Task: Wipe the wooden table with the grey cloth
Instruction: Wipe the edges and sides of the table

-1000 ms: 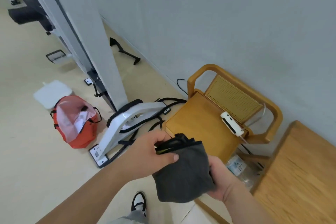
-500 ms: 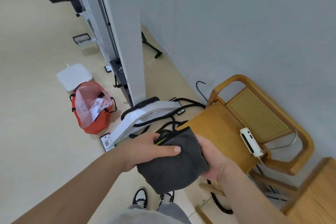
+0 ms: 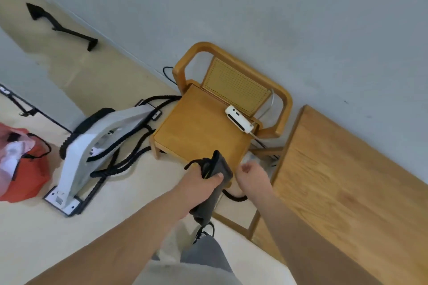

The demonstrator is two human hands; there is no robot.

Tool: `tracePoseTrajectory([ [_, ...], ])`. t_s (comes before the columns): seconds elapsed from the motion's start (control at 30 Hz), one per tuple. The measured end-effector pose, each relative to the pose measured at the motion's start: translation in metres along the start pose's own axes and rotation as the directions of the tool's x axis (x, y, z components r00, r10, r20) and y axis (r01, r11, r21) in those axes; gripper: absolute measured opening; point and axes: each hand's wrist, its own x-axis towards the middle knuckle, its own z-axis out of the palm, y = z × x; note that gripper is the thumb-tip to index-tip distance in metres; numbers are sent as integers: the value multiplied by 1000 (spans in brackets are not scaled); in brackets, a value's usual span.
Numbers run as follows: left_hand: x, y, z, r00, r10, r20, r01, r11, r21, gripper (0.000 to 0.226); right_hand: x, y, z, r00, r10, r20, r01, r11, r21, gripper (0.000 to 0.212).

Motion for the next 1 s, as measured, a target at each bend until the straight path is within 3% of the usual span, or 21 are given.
tracePoseTrajectory([
  [0.17,47,-45,121,998,-8,70,-15,948,318,35,21,107,-38,983,184,9,-177,956,-235,48],
  [0.33,67,-79,206,965,-263,-6,247,896,368,38,41,168,-53,987,108,122,-74,963,-260,66],
  [0.43,100,-53,221,968,-232,-91,249,922,298,40,54,184,-65,992,46,116,-13,962,-273,66],
  [0.53,127,-10,232,996,-89,-9,89,967,241,45,62,189,-73,995,1,98,31,947,-321,67],
  [0.63,122,-23,233,1000,-16,15,9,933,360,35,65,193,-73,996,-8,87,37,941,-337,70],
  [0.77,90,-87,215,977,-199,-70,202,786,584,32,68,192,-70,999,-12,39,26,929,-370,71],
  [0.87,106,-81,210,945,-323,-49,303,809,504,38,71,186,-75,999,-18,37,31,928,-372,70],
  [1.0,138,-15,221,980,-185,78,155,943,294,42,87,181,-91,999,-36,32,46,930,-366,68],
])
